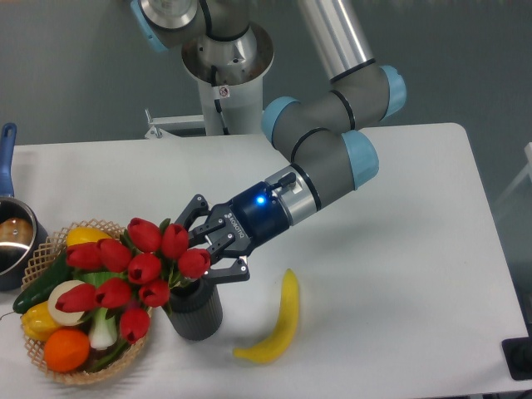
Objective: Insert the flowers into the vase
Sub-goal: 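Push the tulip stems down into the vase and open the gripper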
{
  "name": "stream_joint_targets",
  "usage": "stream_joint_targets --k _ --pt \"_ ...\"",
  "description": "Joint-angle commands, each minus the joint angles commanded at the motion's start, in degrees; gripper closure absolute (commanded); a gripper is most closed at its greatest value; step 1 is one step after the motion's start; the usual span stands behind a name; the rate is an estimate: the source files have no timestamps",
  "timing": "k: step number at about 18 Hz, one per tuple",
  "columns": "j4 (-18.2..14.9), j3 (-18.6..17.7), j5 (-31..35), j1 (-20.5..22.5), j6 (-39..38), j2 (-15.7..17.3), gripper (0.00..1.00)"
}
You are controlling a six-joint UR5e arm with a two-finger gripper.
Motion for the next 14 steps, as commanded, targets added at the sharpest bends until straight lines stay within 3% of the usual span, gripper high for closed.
stream_joint_targets --k 14 --pt "0.00 -4.40 0.00 1.32 6.77 -1.58 0.59"
